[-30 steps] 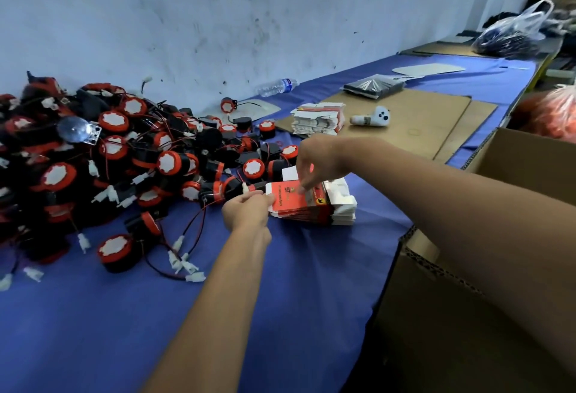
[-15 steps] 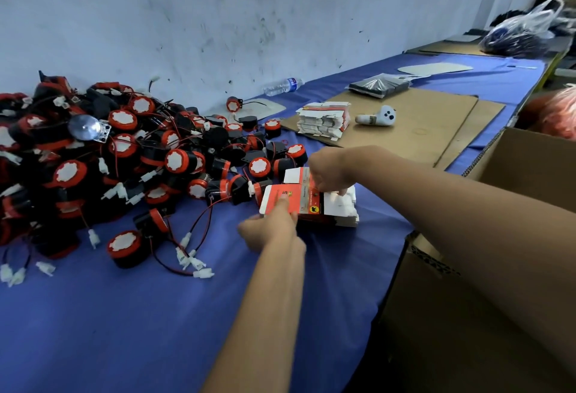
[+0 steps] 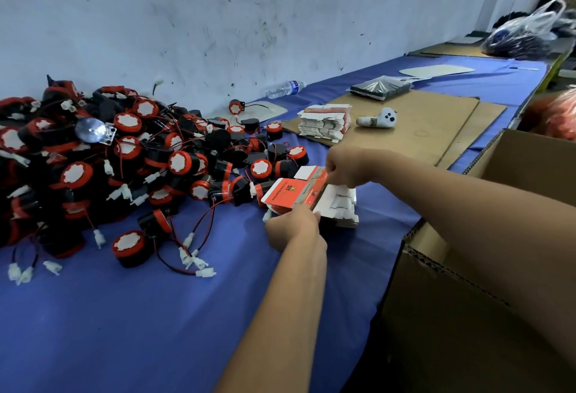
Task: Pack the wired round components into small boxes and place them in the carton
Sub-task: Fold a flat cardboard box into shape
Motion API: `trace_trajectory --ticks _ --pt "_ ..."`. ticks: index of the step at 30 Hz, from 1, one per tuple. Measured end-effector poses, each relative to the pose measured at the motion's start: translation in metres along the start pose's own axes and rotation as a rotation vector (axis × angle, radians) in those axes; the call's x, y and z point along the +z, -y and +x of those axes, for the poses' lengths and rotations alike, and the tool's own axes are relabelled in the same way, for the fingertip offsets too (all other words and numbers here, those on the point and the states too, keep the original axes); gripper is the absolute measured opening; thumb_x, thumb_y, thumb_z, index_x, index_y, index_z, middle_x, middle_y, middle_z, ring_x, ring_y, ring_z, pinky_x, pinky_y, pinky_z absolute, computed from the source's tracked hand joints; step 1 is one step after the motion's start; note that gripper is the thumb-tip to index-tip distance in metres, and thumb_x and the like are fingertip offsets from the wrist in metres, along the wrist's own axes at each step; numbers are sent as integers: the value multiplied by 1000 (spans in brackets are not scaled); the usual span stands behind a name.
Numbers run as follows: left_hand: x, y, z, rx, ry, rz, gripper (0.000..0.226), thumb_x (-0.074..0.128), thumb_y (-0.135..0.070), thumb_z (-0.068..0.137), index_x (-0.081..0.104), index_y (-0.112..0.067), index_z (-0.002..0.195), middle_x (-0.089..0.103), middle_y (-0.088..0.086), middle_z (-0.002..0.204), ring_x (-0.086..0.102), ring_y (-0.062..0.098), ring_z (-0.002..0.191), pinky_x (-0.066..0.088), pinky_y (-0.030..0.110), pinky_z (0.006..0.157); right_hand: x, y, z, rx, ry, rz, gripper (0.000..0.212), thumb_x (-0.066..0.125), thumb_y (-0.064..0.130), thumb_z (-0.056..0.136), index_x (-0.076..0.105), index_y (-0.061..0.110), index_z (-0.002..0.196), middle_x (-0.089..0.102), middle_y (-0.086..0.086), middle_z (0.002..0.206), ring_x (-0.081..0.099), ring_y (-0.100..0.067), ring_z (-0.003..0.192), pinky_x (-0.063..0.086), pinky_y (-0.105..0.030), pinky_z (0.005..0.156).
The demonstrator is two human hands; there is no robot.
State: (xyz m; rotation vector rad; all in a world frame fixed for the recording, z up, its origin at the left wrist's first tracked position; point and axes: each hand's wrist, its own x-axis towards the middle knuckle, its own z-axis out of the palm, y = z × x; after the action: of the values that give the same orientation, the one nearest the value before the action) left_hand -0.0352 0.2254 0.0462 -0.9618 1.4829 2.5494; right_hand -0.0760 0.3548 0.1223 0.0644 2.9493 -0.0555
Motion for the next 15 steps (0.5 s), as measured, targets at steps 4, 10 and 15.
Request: trace_trajectory --ticks 4,10,15 --pt "-2 -6 9 28 -10 61 20 61 5 86 68 -8 100 71 5 84 66 14 60 45 18 40 1 -12 -7 33 21 582 16 53 -1 91 56 3 77 46 -13 73 38 -24 66 37 -36 64" --pt "0 -10 16 45 70 205 20 54 3 89 63 -7 104 68 9 103 66 24 80 49 28 61 -6 -4 1 34 -9 633 17 52 0 93 66 -9 98 55 -15 76 44 -21 54 41 -29 52" --pt "1 -3 16 63 90 278 16 59 -2 84 70 -8 94 70 7 91 65 27 73 63 40 74 3 24 3 -1 86 108 22 58 15 98 59 2 80 65 -10 68 61 -22 48 55 -30 55"
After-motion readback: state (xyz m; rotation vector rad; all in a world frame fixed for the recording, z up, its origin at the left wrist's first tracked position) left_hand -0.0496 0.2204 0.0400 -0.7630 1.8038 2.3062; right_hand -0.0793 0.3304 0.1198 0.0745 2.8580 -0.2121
